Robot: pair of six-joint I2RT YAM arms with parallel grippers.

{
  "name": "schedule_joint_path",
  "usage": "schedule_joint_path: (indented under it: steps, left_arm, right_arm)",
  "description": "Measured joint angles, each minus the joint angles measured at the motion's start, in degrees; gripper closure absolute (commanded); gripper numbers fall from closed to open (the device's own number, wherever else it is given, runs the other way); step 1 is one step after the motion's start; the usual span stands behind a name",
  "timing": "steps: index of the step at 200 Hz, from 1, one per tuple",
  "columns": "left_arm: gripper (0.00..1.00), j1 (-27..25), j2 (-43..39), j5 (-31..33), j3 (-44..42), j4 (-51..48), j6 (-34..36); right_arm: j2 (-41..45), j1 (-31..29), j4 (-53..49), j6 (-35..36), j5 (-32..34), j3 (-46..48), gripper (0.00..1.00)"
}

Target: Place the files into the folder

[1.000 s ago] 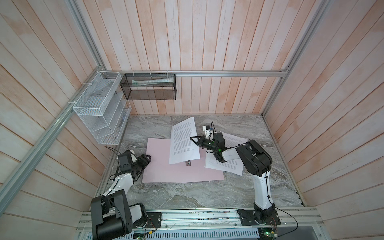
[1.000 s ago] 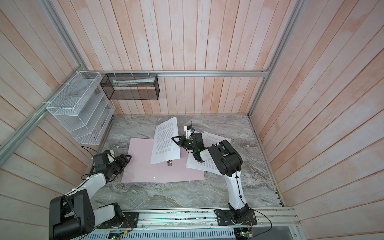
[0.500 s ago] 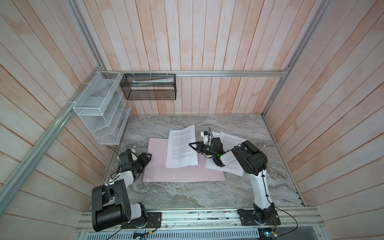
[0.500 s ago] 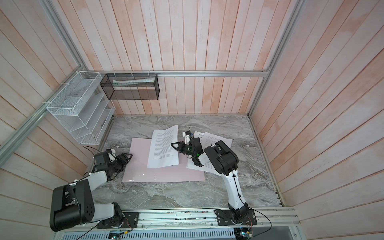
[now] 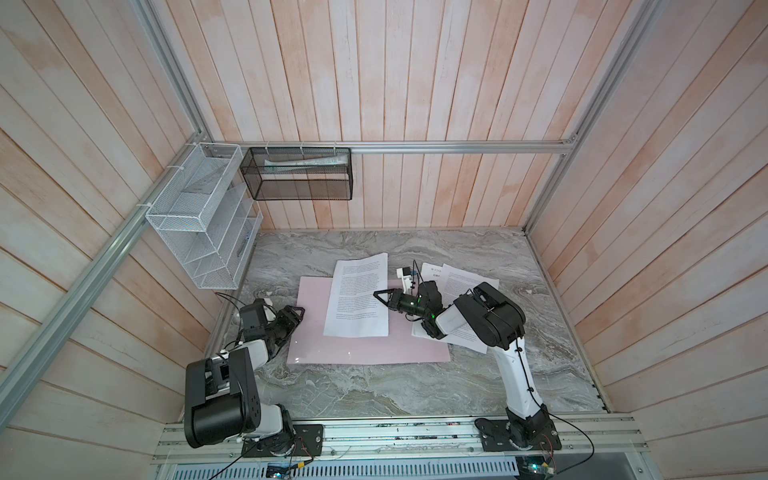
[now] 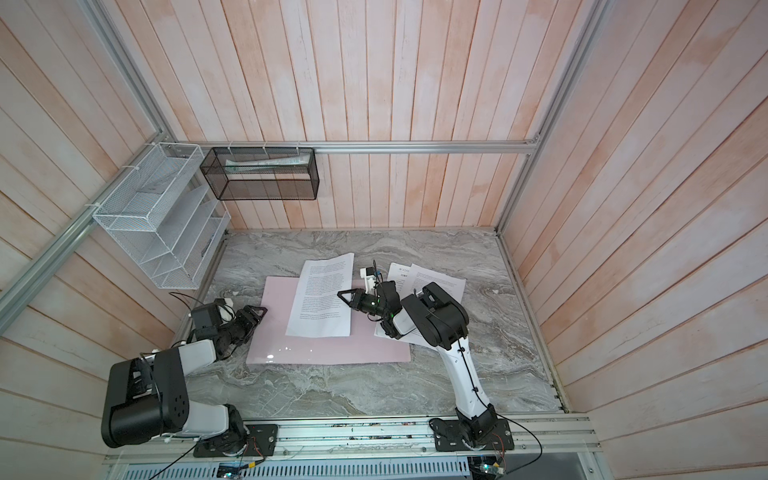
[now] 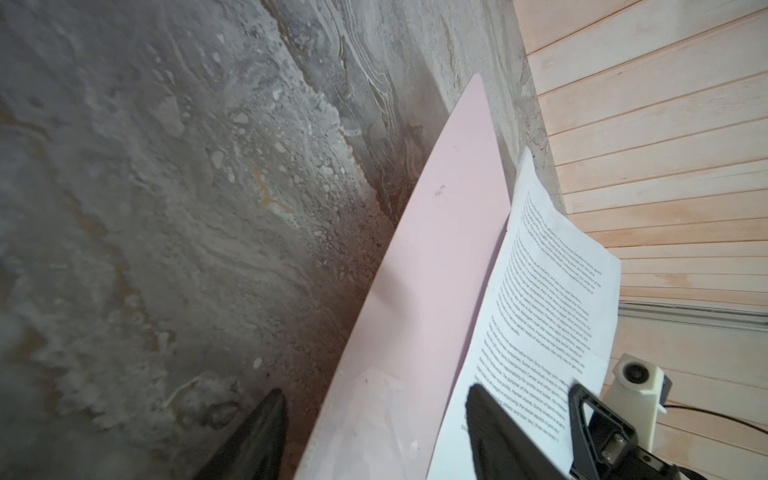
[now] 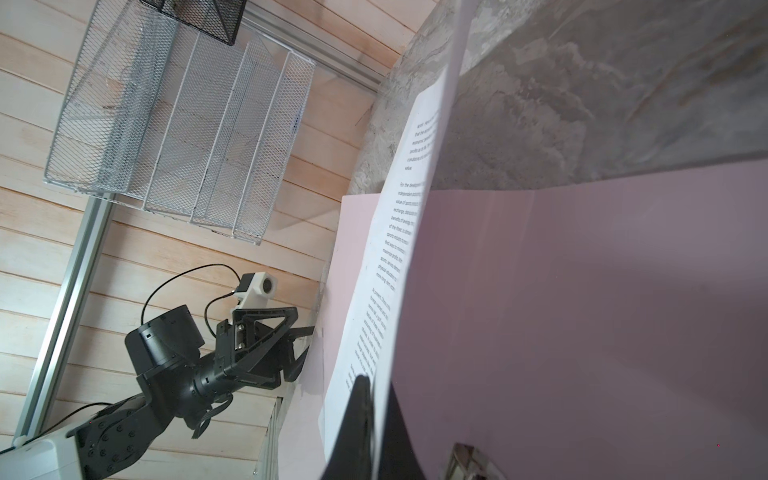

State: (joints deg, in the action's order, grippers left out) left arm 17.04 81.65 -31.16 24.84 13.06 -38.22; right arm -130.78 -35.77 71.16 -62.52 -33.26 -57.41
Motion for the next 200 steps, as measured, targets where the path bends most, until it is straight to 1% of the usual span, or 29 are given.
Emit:
schedule_joint_path:
  steps: [25,53,80,124,155,200]
  left_arm:
    - [0.30,0.00,0.28,-0.09,0.02,0.28,0.00]
    - [0.30,0.00,0.44,-0.11,0.31,0.24,0.02]
    - [0.30,0.00,0.68,-0.13,1.16,0.17,0.07]
    - [0.30,0.00,0.81,-0.13,1.51,0.00,0.09]
    - [0.30,0.00,0.81,-0.13,1.55,-0.26,0.44]
    - [0.30,0.00,0.81,-0.13,1.97,-0.70,1.09]
  right_arm:
    - [-0.26,-0.50,0.46,0.26,-0.02,0.00,1.00]
    - [-0.26,-0.96,0.63,2.29,-0.94,0.00,1.00]
    - [-0.20,-0.96,-0.37,5.77,-3.82,-0.04,1.00]
    - [2.03,-0.87,-7.80,13.22,-8.41,-0.35,1.00]
    - [4.15,-0.13,-7.72,14.91,-10.67,0.44,1.00]
    - [4.39,0.72,-9.90,17.64,-14.16,0.42,1.00]
